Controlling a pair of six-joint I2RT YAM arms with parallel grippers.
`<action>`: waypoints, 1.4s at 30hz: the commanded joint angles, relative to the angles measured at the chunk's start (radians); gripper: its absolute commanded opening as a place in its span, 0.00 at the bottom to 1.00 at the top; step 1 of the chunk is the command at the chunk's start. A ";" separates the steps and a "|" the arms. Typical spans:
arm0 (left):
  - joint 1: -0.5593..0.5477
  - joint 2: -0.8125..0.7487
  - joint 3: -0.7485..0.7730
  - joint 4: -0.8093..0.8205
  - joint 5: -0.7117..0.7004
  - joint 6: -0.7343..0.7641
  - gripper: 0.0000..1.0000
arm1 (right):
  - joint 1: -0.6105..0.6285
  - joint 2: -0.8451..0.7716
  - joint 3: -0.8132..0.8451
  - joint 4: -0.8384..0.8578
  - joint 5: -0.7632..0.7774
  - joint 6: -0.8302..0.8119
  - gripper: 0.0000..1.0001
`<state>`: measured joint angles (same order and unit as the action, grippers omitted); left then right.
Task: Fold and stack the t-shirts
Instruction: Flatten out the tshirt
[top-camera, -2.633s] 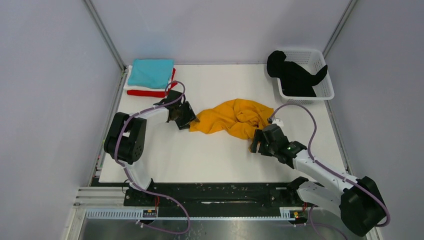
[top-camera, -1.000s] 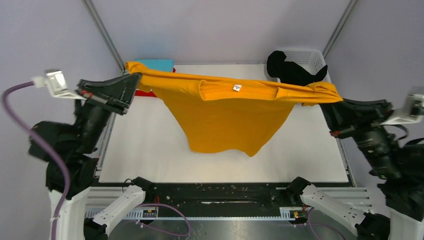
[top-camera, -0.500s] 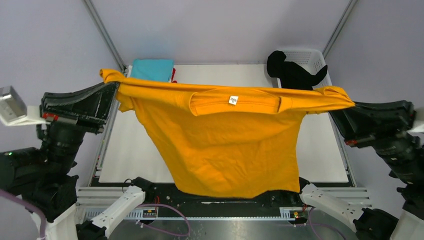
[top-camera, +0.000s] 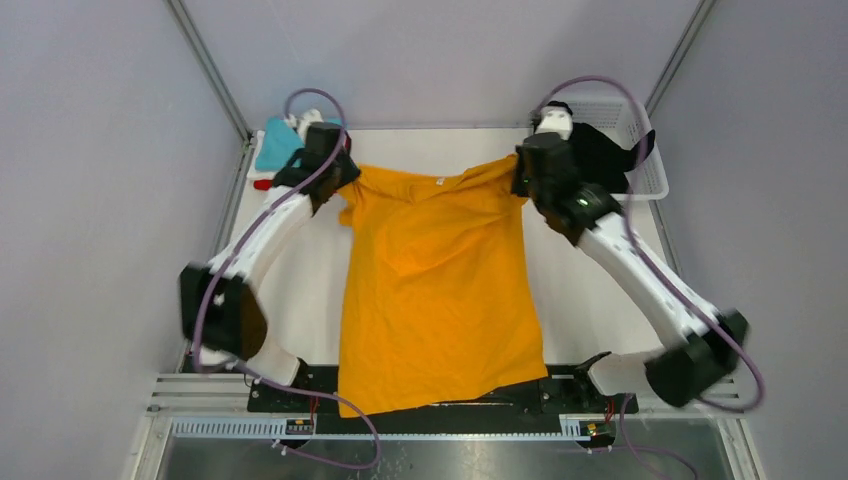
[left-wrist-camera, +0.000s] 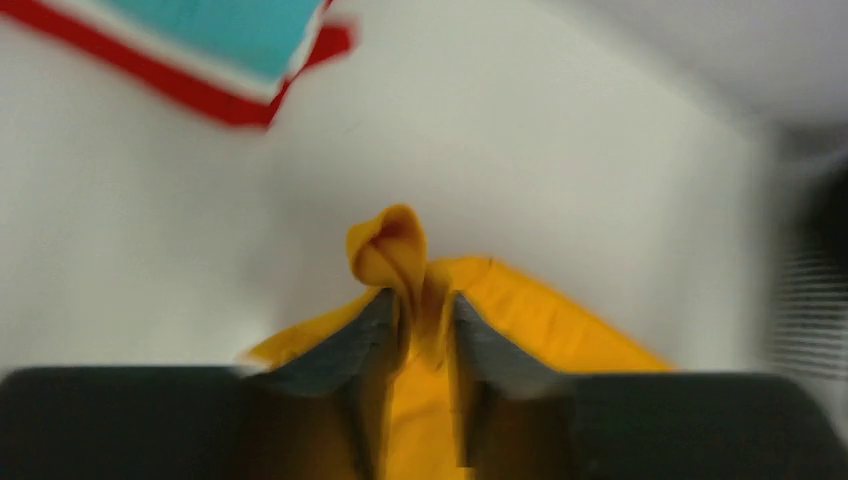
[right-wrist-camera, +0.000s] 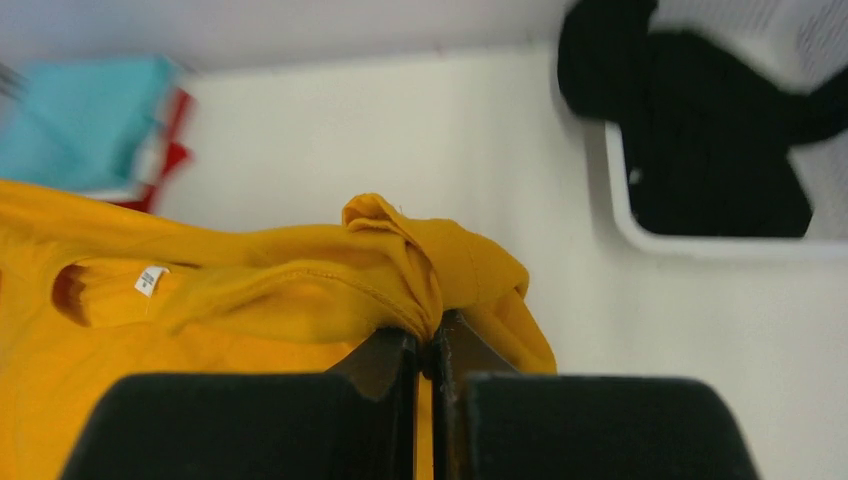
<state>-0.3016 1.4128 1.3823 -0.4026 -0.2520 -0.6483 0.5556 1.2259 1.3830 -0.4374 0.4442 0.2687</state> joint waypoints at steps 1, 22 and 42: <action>0.045 0.218 -0.005 -0.070 -0.069 -0.058 0.46 | -0.054 0.261 -0.045 0.150 -0.113 0.097 0.07; 0.025 0.435 0.032 -0.034 0.339 -0.013 0.99 | 0.093 0.033 -0.578 0.072 -0.335 0.420 1.00; -0.149 0.260 -0.609 0.184 0.395 -0.341 0.99 | -0.043 0.603 -0.253 0.075 -0.392 0.477 0.99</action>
<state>-0.3847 1.6974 0.9440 -0.1997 0.1108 -0.8497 0.5800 1.6638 0.9512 -0.3508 0.0811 0.7811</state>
